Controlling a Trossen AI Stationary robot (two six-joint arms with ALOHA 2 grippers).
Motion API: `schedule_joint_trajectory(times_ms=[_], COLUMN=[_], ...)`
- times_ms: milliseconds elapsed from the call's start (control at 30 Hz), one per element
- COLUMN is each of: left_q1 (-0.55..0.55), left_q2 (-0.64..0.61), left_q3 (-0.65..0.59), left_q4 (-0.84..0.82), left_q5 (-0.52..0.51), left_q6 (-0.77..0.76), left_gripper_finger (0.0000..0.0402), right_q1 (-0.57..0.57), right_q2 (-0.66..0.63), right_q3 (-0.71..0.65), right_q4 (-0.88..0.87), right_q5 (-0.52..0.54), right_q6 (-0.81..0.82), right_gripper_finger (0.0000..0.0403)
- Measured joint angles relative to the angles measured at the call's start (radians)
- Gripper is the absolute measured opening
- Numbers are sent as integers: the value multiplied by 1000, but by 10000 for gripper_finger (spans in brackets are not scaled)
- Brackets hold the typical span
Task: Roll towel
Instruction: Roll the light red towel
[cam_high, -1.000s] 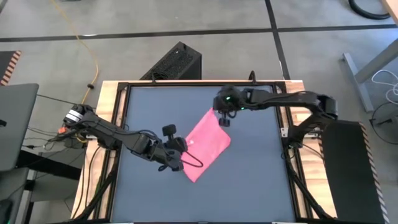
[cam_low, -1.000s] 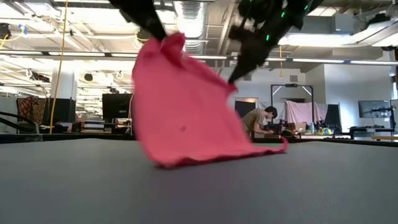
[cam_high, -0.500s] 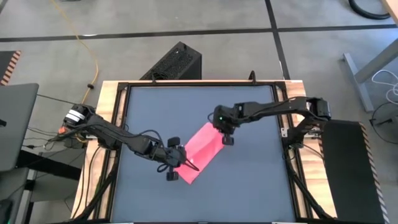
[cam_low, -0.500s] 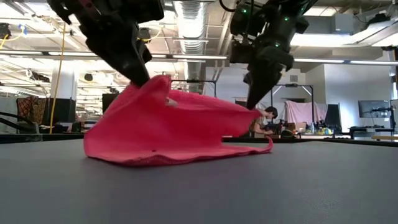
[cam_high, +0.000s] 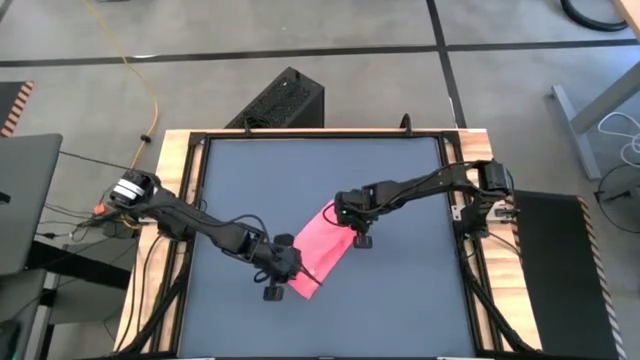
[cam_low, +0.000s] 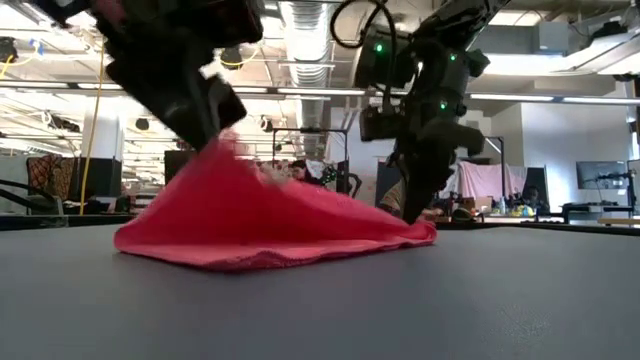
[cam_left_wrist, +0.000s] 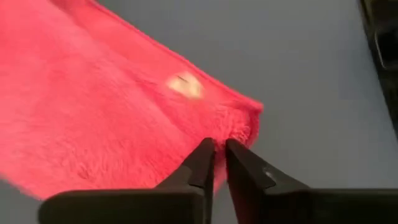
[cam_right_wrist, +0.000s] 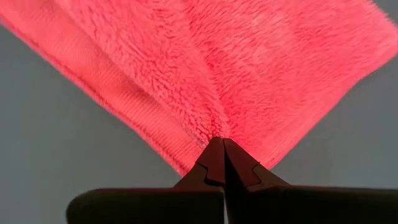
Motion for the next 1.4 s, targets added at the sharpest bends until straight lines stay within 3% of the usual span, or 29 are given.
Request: schedule_joint_trajectory(times_ms=[233, 400, 800, 1400], left_q1=[10, 28, -11, -16], left_q2=[38, 15, 101, 223], left_q3=[0, 0, 3, 47], left_q4=[-10, -26, 184, 186], left_q5=[51, 43, 54, 16], left_q6=[0, 23, 140, 77], left_gripper_finger=[122, 149, 136, 97], right_q1=[-1, 0, 0, 21], right_q2=[3, 1, -2, -177], right_q3=[1, 1, 1, 1], right_q4=[4, -20, -34, -109], right_q5=[6, 4, 0, 4], right_q6=[0, -3, -3, 57], right_gripper_finger=[12, 16, 81, 87])
